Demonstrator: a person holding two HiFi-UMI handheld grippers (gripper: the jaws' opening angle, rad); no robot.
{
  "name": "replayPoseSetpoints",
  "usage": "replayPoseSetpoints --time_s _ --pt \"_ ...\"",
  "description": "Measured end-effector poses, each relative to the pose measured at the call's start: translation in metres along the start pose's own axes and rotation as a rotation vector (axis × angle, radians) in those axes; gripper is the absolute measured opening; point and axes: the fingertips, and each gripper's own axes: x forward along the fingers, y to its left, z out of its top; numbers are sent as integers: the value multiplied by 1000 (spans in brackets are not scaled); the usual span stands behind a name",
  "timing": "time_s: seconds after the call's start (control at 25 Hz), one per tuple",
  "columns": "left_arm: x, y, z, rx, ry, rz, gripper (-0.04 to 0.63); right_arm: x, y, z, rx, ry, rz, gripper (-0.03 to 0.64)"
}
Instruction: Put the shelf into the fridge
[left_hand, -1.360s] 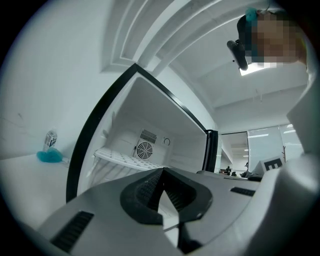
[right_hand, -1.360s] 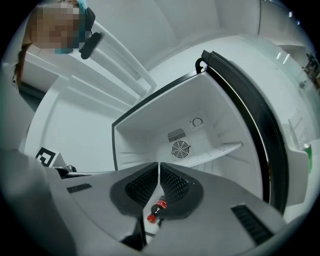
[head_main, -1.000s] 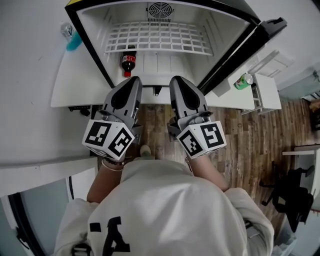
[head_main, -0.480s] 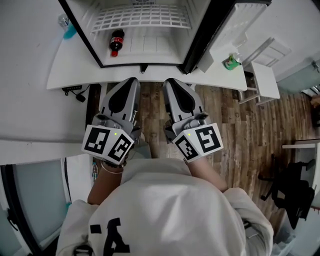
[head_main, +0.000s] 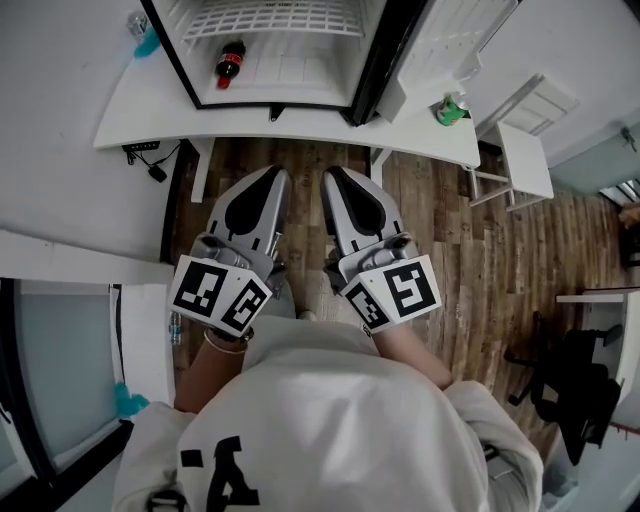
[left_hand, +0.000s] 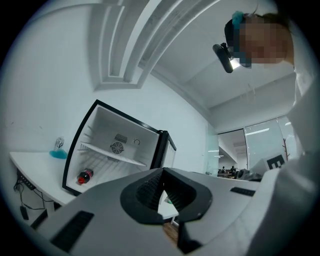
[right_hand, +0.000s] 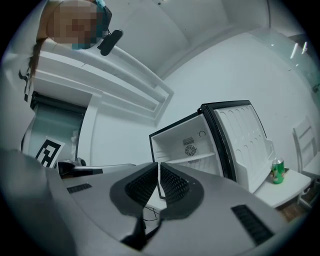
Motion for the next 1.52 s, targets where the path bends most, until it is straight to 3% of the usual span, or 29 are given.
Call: replayPoseSetpoints --time_s 0.84,1.2,1.52 --pt "-19 -35 -14 -14 40 -47 5 -24 12 -8 52 25 41 37" --pt "-66 -21 -21 -35 49 11 6 -34 54 -29 86 69 86 37" --pt "-113 -33 -5 -20 18 4 5 -58 95 -23 90 56 90 37"
